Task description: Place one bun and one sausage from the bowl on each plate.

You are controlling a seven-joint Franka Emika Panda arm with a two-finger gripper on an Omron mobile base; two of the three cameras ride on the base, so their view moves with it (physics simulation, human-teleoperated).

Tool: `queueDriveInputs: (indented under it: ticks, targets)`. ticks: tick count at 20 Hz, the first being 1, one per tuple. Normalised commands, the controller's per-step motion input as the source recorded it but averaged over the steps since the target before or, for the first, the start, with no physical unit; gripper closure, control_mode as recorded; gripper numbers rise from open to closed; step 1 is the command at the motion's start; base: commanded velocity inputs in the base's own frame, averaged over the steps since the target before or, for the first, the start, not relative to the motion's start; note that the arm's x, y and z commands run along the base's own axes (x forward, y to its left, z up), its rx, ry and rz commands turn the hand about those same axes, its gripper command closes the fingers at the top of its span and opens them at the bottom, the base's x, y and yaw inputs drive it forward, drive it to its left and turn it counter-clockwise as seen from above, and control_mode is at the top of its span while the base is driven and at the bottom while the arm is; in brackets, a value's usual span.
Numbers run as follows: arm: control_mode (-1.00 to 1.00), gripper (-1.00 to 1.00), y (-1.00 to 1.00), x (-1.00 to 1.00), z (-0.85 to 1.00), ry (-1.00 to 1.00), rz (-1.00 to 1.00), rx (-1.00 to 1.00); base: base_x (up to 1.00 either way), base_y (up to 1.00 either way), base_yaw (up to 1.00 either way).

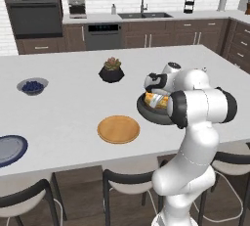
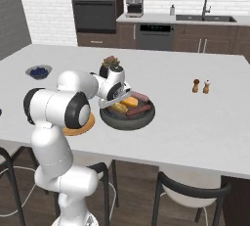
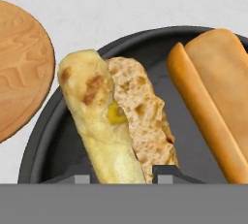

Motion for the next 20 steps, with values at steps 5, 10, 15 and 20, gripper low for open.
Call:
queueDriveInputs:
  ticks: [5, 10, 15, 20]
  targets:
    - [-1.00, 1.00, 0.01, -0.03, 0.42, 0.00, 0.00, 0.00, 0.00, 0.00, 0.00]
    - [-1.00, 1.00, 0.59, -0.72, 0.50, 0.01, -0.08, -0.01, 0.00, 0.00, 0.00]
    - [-1.00, 1.00, 0.85, -1.00, 0.31, 0.03, -0.18, 0.00, 0.00, 0.00, 0.00]
    - [-1.00, 1.00, 0.90, -0.36, 0.03, 0.04, -0.26, 0.00, 0.00, 0.00, 0.00]
